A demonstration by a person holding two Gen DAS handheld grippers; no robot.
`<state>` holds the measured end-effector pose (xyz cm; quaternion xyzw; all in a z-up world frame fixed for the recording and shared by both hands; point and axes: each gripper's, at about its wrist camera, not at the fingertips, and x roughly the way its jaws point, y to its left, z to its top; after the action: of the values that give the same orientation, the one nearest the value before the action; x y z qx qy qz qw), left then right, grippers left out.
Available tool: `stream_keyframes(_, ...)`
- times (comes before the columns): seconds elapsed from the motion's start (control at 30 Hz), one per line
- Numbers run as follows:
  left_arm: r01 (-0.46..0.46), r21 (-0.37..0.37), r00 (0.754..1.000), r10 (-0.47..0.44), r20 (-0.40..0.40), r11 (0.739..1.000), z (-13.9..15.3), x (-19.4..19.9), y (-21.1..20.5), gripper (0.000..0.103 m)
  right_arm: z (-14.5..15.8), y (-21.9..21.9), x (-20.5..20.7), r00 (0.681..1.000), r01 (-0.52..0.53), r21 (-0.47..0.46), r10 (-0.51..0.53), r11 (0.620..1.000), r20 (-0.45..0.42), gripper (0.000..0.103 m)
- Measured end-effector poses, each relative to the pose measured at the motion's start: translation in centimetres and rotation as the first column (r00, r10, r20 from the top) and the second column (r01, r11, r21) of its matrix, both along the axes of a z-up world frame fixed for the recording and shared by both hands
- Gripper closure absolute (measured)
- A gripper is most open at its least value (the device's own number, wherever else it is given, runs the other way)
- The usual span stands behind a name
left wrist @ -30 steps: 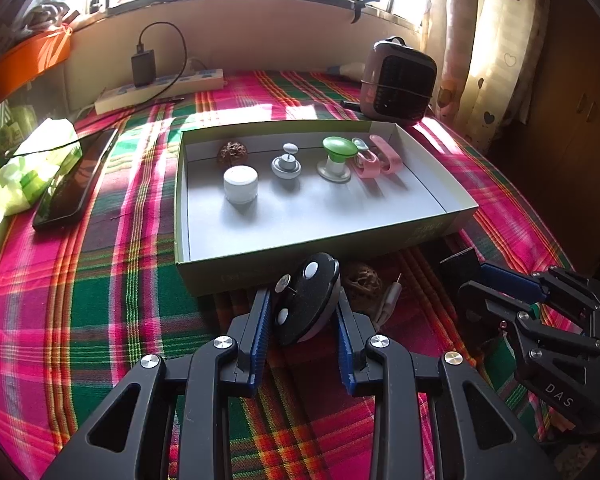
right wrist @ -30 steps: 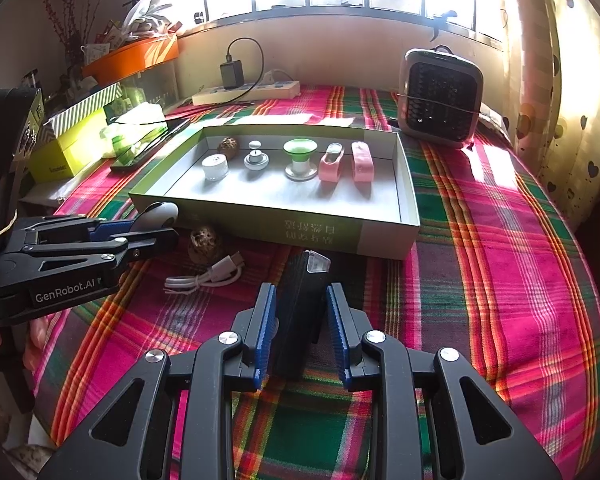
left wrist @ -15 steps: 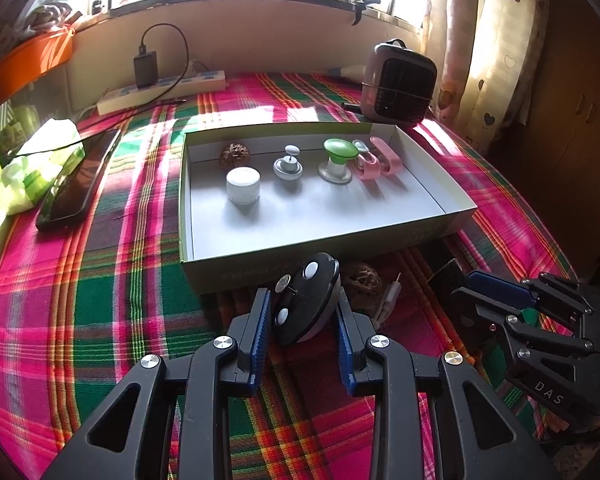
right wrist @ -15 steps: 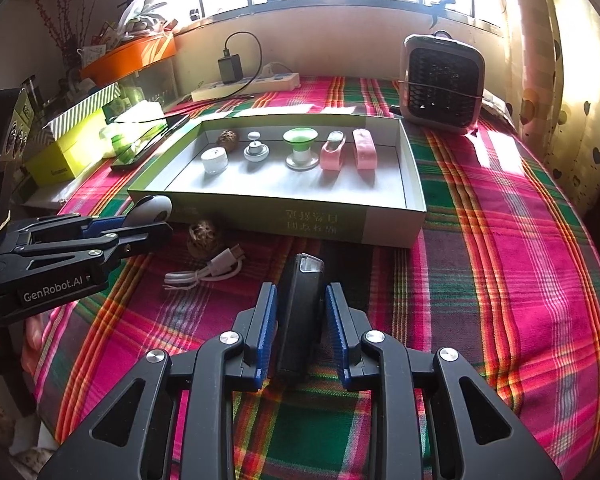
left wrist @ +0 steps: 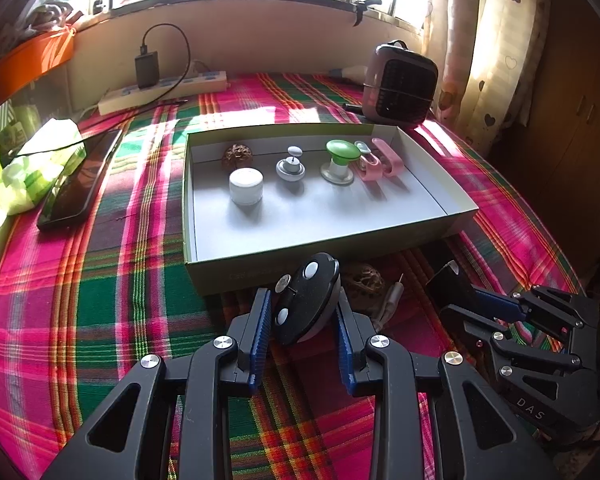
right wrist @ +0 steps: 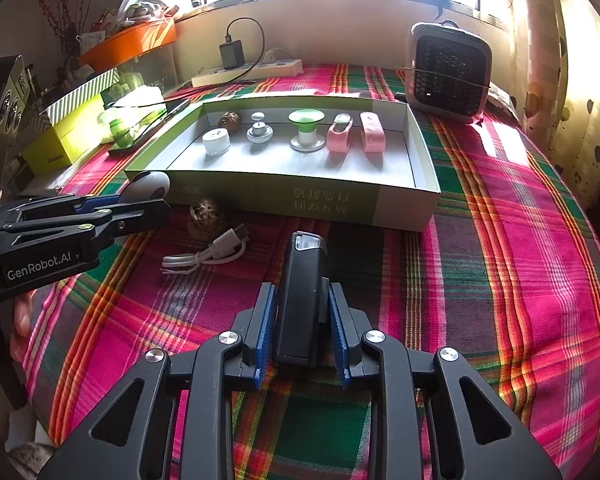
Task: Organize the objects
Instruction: 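Lift both held black objects toward the box with both tools, then carry the black device and black round object over the box with both tools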
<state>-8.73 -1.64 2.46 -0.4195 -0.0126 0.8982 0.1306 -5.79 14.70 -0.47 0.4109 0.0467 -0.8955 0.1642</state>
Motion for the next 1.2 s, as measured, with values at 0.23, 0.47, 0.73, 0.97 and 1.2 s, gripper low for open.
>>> stream_keyframes(0.23,0.000,-0.001,1.000,0.000,-0.002,1.000,0.1,0.0,0.0,0.076,0.4,-0.1,0.1,1.000,-0.005,0.006,0.005,1.000,-0.014,0.079)
stream_keyframes(0.47,0.000,0.002,1.000,0.000,-0.004,1.000,0.2,0.1,0.0,0.075,0.9,-0.1,0.2,1.000,-0.009,-0.009,0.009,1.000,-0.020,0.079)
stream_keyframes(0.73,-0.005,0.001,1.000,0.005,-0.021,1.000,1.0,0.1,0.0,0.075,2.4,-0.2,-0.1,0.998,-0.034,-0.037,0.032,0.999,-0.046,0.079)
stream_keyframes(0.97,-0.006,0.003,1.000,0.006,-0.027,1.000,1.2,-0.1,0.1,0.075,2.9,-0.4,-0.8,0.998,-0.034,-0.050,0.032,0.998,-0.051,0.079)
stream_keyframes(1.2,-0.007,0.006,0.999,0.007,-0.034,1.000,1.6,-0.6,0.0,0.075,3.2,-0.5,-1.5,0.998,-0.039,-0.054,0.036,0.998,-0.053,0.079)
